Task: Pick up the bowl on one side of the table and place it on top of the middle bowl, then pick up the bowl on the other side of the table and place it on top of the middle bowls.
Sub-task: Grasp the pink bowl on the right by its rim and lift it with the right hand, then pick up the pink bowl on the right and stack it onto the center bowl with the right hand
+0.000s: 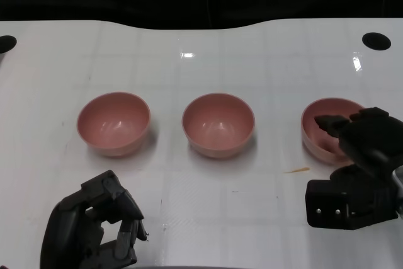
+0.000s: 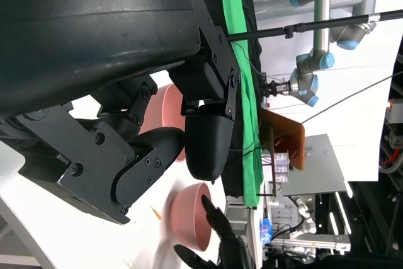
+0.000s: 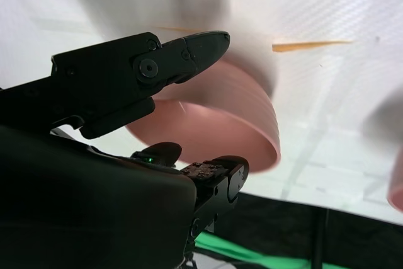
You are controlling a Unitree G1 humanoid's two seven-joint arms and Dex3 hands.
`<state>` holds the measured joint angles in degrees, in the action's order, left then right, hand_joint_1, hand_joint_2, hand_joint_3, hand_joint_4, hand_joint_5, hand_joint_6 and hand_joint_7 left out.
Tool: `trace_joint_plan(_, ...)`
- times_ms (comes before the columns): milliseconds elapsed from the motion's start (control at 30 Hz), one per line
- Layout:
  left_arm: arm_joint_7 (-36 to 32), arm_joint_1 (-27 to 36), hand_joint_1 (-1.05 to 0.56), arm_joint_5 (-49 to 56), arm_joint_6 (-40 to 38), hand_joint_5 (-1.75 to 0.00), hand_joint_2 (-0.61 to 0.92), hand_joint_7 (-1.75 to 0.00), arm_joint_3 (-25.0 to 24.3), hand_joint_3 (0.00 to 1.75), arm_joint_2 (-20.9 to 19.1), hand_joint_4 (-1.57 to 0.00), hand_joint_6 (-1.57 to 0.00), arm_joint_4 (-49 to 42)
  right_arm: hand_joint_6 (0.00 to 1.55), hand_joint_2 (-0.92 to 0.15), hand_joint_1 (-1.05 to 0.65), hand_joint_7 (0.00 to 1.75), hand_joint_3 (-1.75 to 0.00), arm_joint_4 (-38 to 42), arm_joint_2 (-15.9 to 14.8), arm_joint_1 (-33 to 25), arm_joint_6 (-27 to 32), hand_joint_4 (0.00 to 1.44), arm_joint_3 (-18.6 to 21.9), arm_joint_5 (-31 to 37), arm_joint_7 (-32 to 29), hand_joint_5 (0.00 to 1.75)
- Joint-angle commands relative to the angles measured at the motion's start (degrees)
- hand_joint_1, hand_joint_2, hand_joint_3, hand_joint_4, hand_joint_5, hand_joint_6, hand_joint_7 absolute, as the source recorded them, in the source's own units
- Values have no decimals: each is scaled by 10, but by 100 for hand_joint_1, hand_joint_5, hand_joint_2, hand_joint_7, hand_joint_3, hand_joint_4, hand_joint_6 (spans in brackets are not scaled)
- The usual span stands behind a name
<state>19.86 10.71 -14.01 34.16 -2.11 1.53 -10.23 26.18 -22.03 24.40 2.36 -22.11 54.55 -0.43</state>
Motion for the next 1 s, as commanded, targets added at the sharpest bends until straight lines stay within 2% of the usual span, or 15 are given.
trace_joint_plan(33, 0, 5, -7, -2, 1, -170, 48, -143, 0, 127, -3, -85, -83, 10, 33, -91, -55, 1, -1, 51, 5, 32, 3, 33, -17, -4, -12, 20)
trace_joint_plan(100, -3, 6, -8, 0, -1, -170, 47, -144, 1, 128, -2, -86, -83, 14, 36, -92, -52, 2, -3, 90, 10, 52, -5, 36, -28, -7, -23, 18)
trace_joint_plan(200, -2, 7, -7, -3, -5, -170, 47, -144, 2, 128, -2, -86, -83, 16, 42, -92, -38, 4, -10, 157, 20, 83, -26, 45, -45, -12, -50, 18)
trace_joint_plan(300, -1, 7, -7, -3, -4, -171, 47, -143, 2, 129, -1, -86, -84, 17, 55, -92, -27, 8, -15, 223, 28, 111, -58, 72, -57, -20, -84, 29)
trace_joint_plan(400, -4, 7, -7, 2, -1, -171, 47, -143, 3, 129, -1, -86, -84, 18, 94, -91, -22, 9, -20, 287, 32, 134, -106, 81, -69, -24, -146, 93)
trace_joint_plan(433, -5, 7, -7, 4, 0, -171, 46, -144, 3, 130, -1, -86, -83, 19, 106, -91, -20, 11, -15, 303, 32, 140, -123, 84, -72, -25, -168, 110)
trace_joint_plan(500, -6, 7, -7, 6, 1, -171, 46, -144, 2, 130, -1, -86, -83, 19, 122, -91, -21, 14, -7, 324, 32, 149, -150, 84, -81, -23, -215, 149)
trace_joint_plan(533, -6, 7, -7, 6, 2, -171, 45, -145, 1, 131, -1, -86, -82, 19, 108, -92, -23, 61, -8, 329, 32, 151, -155, 85, -85, -20, -237, 164)
trace_joint_plan(567, -6, 7, -7, 6, 3, -171, 45, -144, 1, 131, 0, -86, -82, 18, 92, -92, -25, 99, -13, 332, 33, 154, -158, 88, -87, -19, -253, 169)
trace_joint_plan(633, -4, 7, -8, 5, 3, -171, 44, -144, 2, 132, 1, -86, -82, 18, 74, -92, -26, 140, -18, 336, 33, 158, -164, 90, -89, -21, -275, 174)
trace_joint_plan(667, -5, 7, -8, 6, 5, -171, 44, -144, 2, 132, 1, -86, -82, 17, 67, -92, -26, 156, -19, 334, 32, 160, -169, 90, -90, -23, -287, 174)
trace_joint_plan(733, -6, 8, -7, 8, 5, -170, 44, -144, 2, 132, 3, -86, -82, 17, 63, -91, -22, 171, -19, 328, 30, 164, -179, 87, -89, -26, -301, 175)
trace_joint_plan(900, -8, 7, -8, 12, 4, -170, 44, -144, 3, 131, 5, -86, -82, 18, 65, -90, -21, 175, -20, 307, 21, 174, -206, 85, -91, -24, -345, 175)
trace_joint_plan(967, -7, 6, -8, 12, 4, -170, 44, -144, 2, 131, 4, -86, -82, 16, 68, -70, -20, 175, -64, 285, 17, 173, -220, 87, -85, -32, -348, 175)
trace_joint_plan(1000, -7, 5, -8, 12, 4, -170, 44, -144, 2, 130, 4, -86, -82, 15, 69, -63, -20, 175, -81, 272, 15, 172, -225, 87, -82, -37, -343, 175)
